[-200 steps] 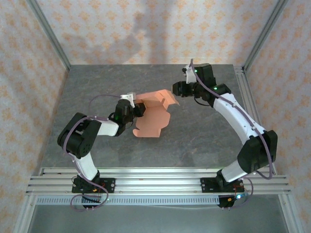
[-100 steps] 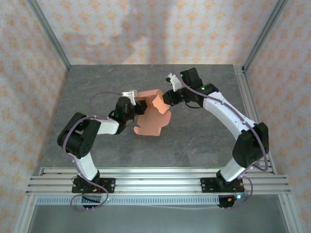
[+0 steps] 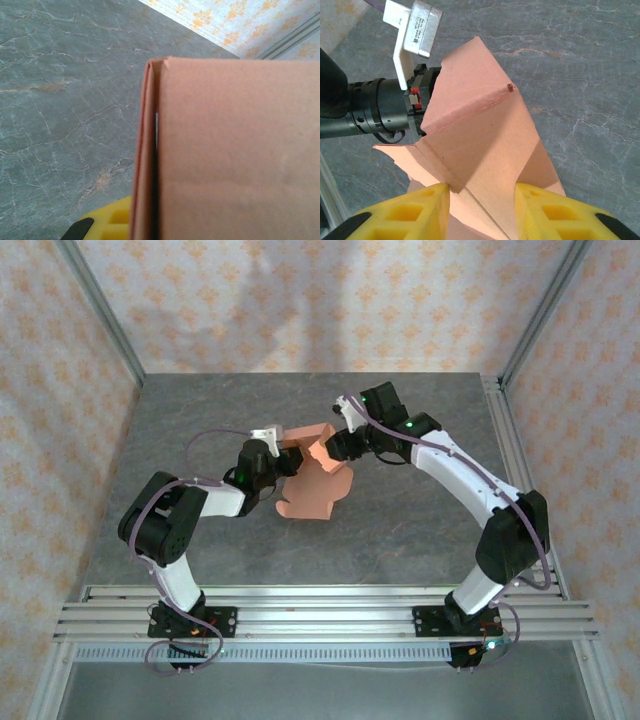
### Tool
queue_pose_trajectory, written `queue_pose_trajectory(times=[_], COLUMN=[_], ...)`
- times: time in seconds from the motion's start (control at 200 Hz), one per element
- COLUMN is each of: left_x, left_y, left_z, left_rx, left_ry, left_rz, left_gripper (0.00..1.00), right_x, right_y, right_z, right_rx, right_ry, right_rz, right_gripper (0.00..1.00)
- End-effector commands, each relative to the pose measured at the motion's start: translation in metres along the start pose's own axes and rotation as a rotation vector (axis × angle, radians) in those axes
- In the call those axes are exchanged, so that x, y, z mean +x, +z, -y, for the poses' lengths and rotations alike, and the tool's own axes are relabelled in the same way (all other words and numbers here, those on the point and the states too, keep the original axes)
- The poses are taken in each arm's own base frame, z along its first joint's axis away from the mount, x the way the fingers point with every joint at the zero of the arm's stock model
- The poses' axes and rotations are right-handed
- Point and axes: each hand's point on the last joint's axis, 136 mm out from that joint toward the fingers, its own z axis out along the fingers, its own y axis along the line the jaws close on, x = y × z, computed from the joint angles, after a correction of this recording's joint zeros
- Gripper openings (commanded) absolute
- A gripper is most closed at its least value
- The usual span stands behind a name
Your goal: Fold the paper box
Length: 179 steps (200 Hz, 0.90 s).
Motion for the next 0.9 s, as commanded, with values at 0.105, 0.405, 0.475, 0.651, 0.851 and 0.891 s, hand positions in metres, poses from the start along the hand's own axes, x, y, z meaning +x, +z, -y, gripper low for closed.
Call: queue_pose_trajectory(times=[0.105,0.405,0.475,0.651,0.851,0.891], left_x=[-0.019,-0.02,-0.021,-0.021,-0.023,-0.023], left_y=[-0.003,-0.002,-0.002,-0.003,-0.003,-0.003], left_z=[0.02,0.024,0.024,0.024,0.026,0.025], left_rx=[0.063,0.079,0.079,0.076,0.078,0.077], left_ry=[0.026,0.017,0.016,0.016,0.018,0.019], left_rz=[0.037,0.029,0.029,0.029,0.031,0.03], left_gripper=[0.0,0.0,0.0,0.0,0.0,0.0], right_x=[-0.009,-0.019,-0.022,-0.028,-0.029,-0.029], right_y=[0.011,0.017,0.019,0.022,0.024,0.025], right_z=[0.013,0.033,0.033,0.032,0.039,0.04], right_rx=[0.16,0.445,0.491,0.607,0.767,0.783], right_ry=[-0.067,-0.09,-0.103,-0.168,-0.227,-0.231], right_rz=[0.008,0.06,0.074,0.087,0.061,0.058], right_gripper=[0.37,0.31,0.3,0.25,0.17,0.15])
